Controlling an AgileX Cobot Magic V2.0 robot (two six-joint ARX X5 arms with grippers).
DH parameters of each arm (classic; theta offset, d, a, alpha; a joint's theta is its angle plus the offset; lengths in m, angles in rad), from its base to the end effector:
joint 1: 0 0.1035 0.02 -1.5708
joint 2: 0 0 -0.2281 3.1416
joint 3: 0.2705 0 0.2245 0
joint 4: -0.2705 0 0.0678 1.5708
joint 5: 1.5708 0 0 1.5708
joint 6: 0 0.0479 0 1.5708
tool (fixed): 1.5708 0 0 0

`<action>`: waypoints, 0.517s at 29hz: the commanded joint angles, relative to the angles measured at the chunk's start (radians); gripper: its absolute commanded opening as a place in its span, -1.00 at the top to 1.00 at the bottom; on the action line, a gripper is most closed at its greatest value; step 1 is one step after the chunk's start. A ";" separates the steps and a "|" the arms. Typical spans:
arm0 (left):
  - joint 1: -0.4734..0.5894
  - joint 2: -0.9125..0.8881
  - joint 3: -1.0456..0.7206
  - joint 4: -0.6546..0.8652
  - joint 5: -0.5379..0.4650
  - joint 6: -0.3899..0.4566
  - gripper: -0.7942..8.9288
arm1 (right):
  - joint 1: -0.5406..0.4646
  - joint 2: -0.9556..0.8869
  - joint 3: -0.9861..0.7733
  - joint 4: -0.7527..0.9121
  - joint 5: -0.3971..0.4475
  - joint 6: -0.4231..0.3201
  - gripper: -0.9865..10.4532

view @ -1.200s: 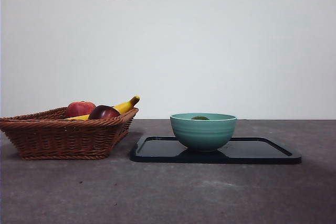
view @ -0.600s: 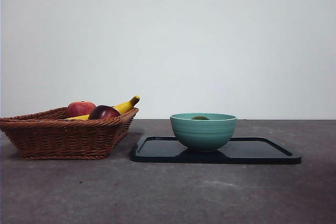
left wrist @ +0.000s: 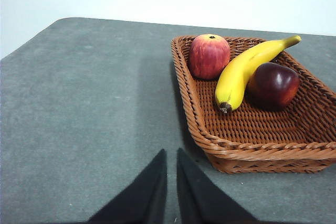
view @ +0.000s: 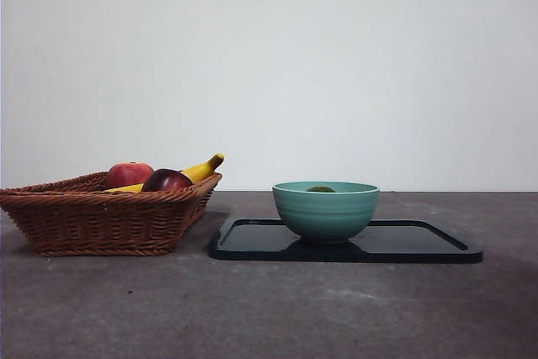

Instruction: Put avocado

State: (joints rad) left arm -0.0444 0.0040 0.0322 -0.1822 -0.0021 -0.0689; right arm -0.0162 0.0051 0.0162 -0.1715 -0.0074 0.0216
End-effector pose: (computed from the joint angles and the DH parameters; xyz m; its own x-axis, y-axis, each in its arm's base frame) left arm 0.1207 -0.0053 0.1527 0.9873 -0.0418 -0.1534 0.0317 0.9972 -0.0677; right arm 0.1218 -0.0016 0.1486 0.9871 -0.0086 -0.1597 0.0123 0.9997 0.0225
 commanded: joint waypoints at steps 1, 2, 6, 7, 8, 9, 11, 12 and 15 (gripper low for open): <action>-0.003 -0.001 -0.021 -0.006 -0.002 0.011 0.78 | -0.001 -0.002 -0.006 -0.009 -0.003 -0.011 0.78; -0.003 -0.001 -0.021 -0.006 -0.002 0.011 0.78 | -0.001 -0.002 -0.006 -0.008 -0.003 -0.008 0.78; -0.003 -0.001 -0.021 -0.006 -0.002 0.011 0.78 | -0.001 -0.002 -0.006 0.007 0.001 -0.008 0.78; -0.003 -0.001 -0.021 -0.006 -0.002 0.011 0.78 | -0.001 -0.002 -0.006 0.011 0.001 -0.008 0.78; -0.003 -0.001 -0.021 -0.006 -0.002 0.011 0.78 | -0.001 -0.002 -0.005 0.014 0.001 -0.008 0.78; -0.003 -0.001 -0.021 -0.006 -0.002 0.011 0.78 | -0.001 -0.002 -0.005 0.014 0.001 -0.008 0.78; -0.003 -0.001 -0.021 -0.006 -0.002 0.011 0.78 | -0.001 -0.002 -0.005 0.014 0.001 -0.008 0.78; -0.003 -0.001 -0.021 -0.006 -0.002 0.011 0.78 | -0.001 -0.002 -0.005 0.014 0.001 -0.008 0.78; -0.003 -0.001 -0.021 -0.006 -0.002 0.011 0.78 | -0.001 -0.002 -0.005 0.014 0.001 -0.008 0.78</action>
State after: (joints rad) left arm -0.0444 0.0040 0.0322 -0.1822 -0.0021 -0.0689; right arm -0.0162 0.0051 0.0158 -0.1669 -0.0071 0.0216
